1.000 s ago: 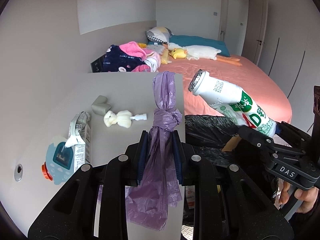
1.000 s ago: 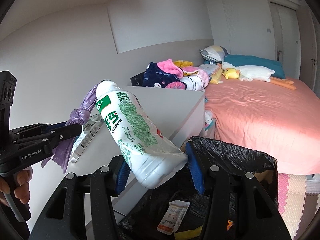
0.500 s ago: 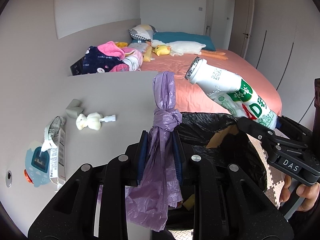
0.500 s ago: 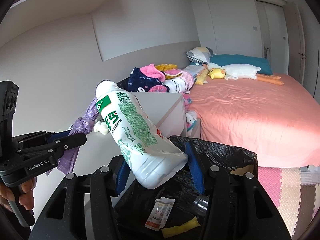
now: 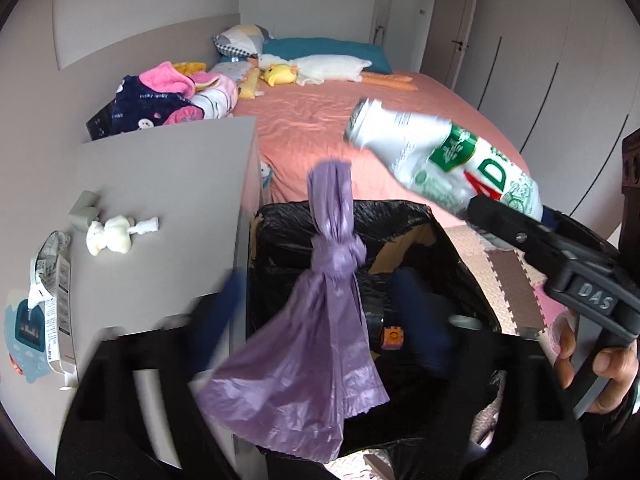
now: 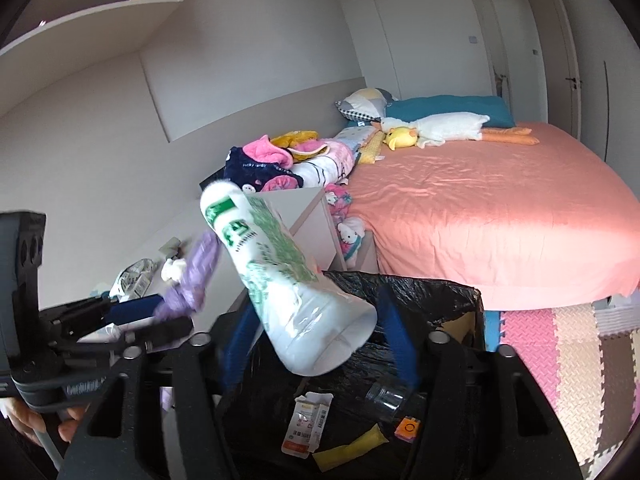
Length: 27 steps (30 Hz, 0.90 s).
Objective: Collect trash
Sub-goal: 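Carry the purple bag and white bottle over the trash bag and open both grippers, then move both grippers back over the desk toward the remaining items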
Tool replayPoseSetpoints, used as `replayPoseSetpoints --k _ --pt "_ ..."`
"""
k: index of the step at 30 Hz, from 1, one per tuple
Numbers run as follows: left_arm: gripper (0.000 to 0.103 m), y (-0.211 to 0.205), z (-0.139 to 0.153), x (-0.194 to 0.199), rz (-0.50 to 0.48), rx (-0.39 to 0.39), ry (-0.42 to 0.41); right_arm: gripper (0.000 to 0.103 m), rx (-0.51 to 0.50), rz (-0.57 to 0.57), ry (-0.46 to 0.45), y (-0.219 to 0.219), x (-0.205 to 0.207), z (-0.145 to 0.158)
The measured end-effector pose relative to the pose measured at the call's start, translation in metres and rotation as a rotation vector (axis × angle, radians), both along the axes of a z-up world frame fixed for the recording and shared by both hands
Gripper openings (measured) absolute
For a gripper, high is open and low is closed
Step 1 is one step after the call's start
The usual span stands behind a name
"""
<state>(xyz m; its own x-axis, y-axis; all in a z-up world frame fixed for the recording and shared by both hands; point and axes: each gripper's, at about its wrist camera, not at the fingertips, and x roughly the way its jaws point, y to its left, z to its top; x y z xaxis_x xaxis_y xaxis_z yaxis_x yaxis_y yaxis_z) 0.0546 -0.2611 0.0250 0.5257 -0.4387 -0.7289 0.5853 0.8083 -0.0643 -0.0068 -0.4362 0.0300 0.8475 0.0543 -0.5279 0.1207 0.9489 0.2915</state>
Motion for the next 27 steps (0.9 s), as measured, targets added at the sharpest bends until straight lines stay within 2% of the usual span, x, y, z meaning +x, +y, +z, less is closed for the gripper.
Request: replayPoseSetpoints --k 1,4,11,22,27 --pt "0.097 -0.002 -0.002 -0.002 -0.004 0.006 -0.018 0.09 0.009 -0.029 -0.012 -0.005 -0.003 0.001" --pt "0.097 -0.007 -0.006 -0.004 -0.023 0.025 -0.025 0.09 0.003 -0.057 -0.024 -0.011 -0.006 0.003" --pt "0.097 -0.004 -0.005 -0.007 -0.052 -0.009 -0.018 0.09 -0.004 -0.058 -0.031 -0.008 -0.006 0.004" --pt "0.097 0.014 -0.006 -0.005 -0.012 -0.006 -0.015 0.09 -0.018 -0.025 -0.018 0.006 0.0 0.002" --pt "0.097 0.029 -0.004 0.0 0.026 -0.001 -0.017 0.094 -0.024 0.008 -0.014 0.021 0.007 0.0"
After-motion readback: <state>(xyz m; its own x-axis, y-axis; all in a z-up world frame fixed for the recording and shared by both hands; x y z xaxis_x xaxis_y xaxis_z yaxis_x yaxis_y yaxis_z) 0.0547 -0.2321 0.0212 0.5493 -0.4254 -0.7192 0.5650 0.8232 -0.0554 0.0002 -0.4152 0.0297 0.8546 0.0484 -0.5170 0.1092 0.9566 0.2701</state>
